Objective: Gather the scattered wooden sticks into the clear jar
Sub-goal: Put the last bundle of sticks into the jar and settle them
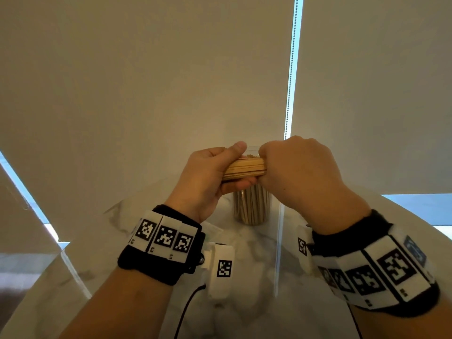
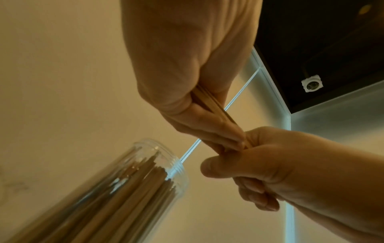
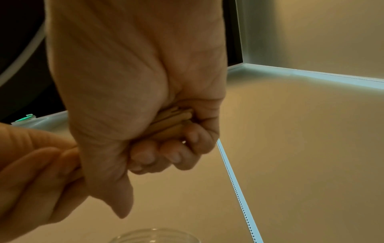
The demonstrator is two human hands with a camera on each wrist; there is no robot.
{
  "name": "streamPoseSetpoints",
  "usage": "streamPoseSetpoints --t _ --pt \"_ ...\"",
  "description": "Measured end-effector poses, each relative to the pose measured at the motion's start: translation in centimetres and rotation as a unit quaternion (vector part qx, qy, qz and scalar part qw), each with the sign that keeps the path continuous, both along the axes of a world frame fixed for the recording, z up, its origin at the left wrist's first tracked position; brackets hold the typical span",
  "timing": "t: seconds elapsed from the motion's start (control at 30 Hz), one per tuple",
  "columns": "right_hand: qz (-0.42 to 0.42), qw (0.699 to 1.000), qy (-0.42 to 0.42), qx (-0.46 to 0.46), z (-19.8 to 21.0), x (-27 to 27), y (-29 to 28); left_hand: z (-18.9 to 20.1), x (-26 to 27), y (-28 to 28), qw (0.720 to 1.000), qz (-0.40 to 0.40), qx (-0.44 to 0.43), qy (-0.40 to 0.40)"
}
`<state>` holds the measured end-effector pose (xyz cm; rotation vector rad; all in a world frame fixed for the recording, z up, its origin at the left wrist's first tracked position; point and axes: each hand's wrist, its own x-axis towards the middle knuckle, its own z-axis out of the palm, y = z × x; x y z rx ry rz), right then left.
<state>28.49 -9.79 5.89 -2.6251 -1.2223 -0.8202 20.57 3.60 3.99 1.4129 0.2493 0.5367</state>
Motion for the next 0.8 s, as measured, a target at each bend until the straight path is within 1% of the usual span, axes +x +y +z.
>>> streamPoseSetpoints --t 0.03,0.1,0.17,0.27,0.33,0.4,0.43,0.53,0.63,0.67,0.73,0.8 --pt "0.0 1.0 0.018 -0.001 0.0 -0.1 -0.1 -0.1 0.1 0.0 1.0 0.012 0.007 -0.003" --pt "0.006 0.997 0.08 0.004 -0.3 -0.3 -0.1 -0.2 0.2 0.3 0.998 0.038 0.049 0.003" --pt "0.016 0.995 0.101 0.009 -0.6 -0.4 0.2 -0.5 0.2 0.8 0.994 0.062 0.088 0.012" --pt "0.072 0.992 0.099 0.007 -0.6 -0.4 0.5 -0.5 0.0 1.7 0.992 0.094 0.082 0.01" --pt "0.115 0.983 0.142 0.015 -0.3 -0.4 0.4 -0.6 0.0 2.1 0.991 0.113 0.069 0.009" --pt "0.132 0.974 0.175 0.06 -0.4 -0.3 0.4 -0.7 0.1 2.1 0.991 0.124 0.058 0.0" --pt "0.126 0.974 0.169 0.081 -0.6 -0.2 0.4 -0.7 0.2 1.9 0.991 0.124 0.057 -0.005" --pt "0.071 0.98 0.128 0.131 -0.8 0.0 0.6 -0.6 0.3 1.1 0.994 0.1 0.039 -0.005" --pt "0.032 0.982 0.106 0.156 -0.4 0.8 0.4 0.1 0.1 0.9 0.997 0.052 -0.011 0.051" --pt "0.014 0.982 0.101 0.161 0.1 1.3 0.1 0.2 0.1 1.3 0.996 0.048 -0.024 0.065" --pt "-0.032 0.982 0.079 0.17 1.4 2.8 -0.2 0.0 0.0 2.2 0.994 0.074 -0.037 0.076" --pt "-0.074 0.983 0.053 0.161 3.1 4.3 -0.3 -0.7 0.0 2.9 0.991 0.117 -0.006 0.068"
